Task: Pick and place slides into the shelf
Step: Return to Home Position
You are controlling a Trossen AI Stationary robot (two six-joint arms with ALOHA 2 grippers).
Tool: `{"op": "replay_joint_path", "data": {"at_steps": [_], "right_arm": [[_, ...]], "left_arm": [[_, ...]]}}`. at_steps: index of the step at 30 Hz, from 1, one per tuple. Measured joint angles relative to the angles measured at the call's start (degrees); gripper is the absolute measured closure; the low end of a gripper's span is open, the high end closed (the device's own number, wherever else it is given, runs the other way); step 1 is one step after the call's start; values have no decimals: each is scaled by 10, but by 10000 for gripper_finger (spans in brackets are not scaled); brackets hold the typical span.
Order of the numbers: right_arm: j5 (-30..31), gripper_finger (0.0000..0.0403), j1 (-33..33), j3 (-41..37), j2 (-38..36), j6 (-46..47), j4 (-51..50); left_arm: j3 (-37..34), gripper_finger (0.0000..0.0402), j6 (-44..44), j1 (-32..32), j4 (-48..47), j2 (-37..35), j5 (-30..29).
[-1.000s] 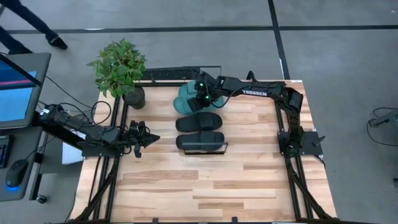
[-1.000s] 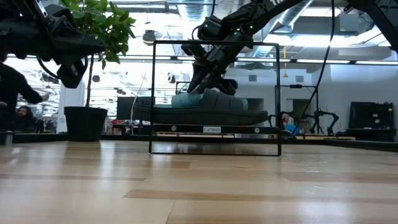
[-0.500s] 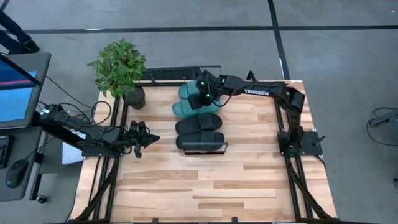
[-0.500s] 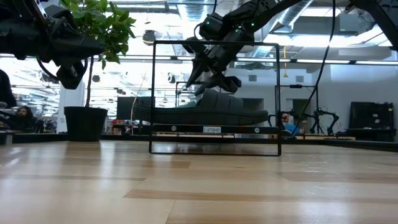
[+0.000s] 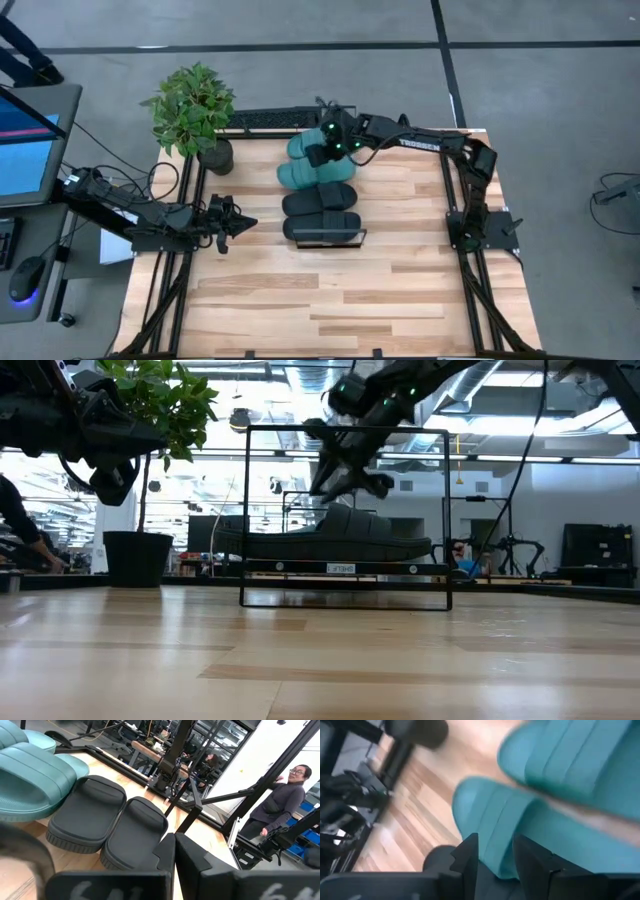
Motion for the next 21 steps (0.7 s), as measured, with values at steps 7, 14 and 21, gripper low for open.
{"op": "replay_joint_path", "data": {"at_steps": [7, 14, 21], "right_arm": [[78, 313, -8, 1, -102, -91, 3], [54, 366, 4, 0, -218, -306, 29], [-31, 395, 39, -110, -363, -417, 114]], "left_arm": [[0, 401, 2, 0, 0, 0, -1], [0, 401, 94, 0, 80, 0, 0], [0, 402, 224, 0, 158, 0, 10]]}}
